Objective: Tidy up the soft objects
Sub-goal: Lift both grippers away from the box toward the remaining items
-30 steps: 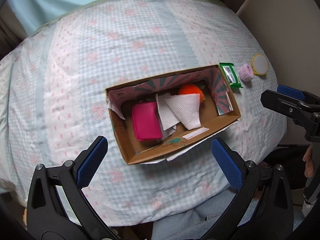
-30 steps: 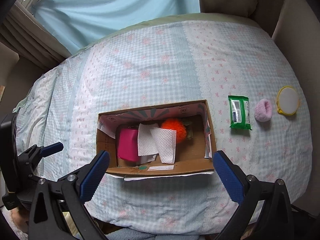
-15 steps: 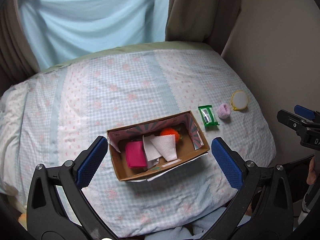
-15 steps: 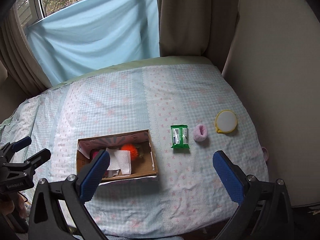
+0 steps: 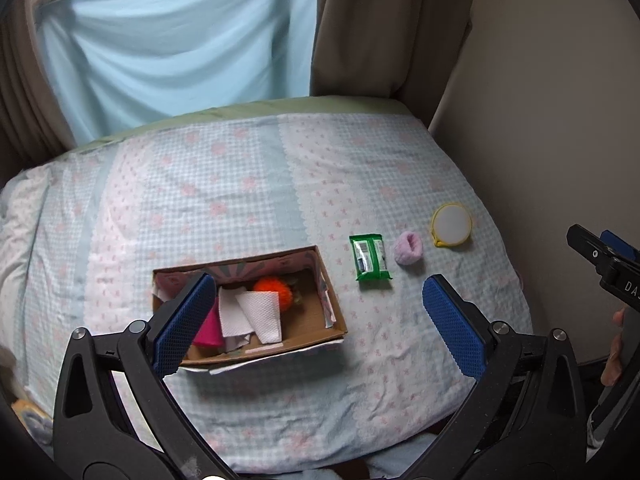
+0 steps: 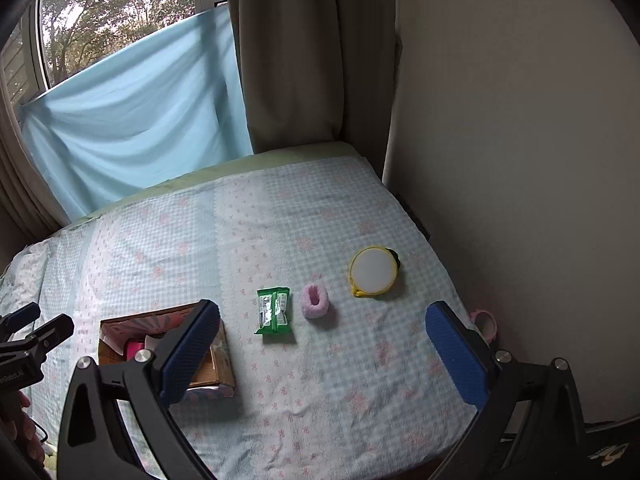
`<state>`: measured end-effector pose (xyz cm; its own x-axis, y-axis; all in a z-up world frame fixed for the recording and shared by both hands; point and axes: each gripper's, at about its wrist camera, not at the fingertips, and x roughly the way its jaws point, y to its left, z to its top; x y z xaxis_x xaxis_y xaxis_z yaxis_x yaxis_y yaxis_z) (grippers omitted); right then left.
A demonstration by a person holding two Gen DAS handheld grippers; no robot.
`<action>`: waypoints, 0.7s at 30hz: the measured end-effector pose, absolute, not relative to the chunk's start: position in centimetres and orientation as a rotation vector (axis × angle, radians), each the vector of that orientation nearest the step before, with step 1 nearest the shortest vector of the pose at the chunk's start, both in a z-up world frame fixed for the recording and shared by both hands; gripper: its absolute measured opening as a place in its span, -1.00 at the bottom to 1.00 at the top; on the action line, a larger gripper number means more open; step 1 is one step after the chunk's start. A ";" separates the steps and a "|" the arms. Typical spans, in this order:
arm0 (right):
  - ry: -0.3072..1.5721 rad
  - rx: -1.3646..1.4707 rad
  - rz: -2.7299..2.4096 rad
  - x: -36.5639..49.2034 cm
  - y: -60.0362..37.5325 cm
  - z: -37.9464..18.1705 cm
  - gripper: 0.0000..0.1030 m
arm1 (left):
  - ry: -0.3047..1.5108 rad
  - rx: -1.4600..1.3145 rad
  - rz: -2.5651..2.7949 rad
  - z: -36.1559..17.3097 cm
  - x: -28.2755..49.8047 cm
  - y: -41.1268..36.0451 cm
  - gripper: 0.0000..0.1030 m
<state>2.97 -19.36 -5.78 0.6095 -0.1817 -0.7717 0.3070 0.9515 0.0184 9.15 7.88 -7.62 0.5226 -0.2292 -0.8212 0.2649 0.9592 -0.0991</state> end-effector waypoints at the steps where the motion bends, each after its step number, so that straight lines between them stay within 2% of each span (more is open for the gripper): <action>1: 0.869 0.162 -0.283 3.1 -20.6 -6.1 1.00 | 0.981 0.032 -0.288 -7.8 9.2 6.7 1.00; 11: 0.945 0.225 -0.280 7.1 -29.6 -11.7 1.00 | 1.036 -0.001 -0.242 -12.5 12.3 -4.2 1.00; 21: 1.032 0.316 -0.329 13.1 -33.1 -18.4 1.00 | 1.143 0.035 -0.243 -19.5 18.0 -9.5 1.00</action>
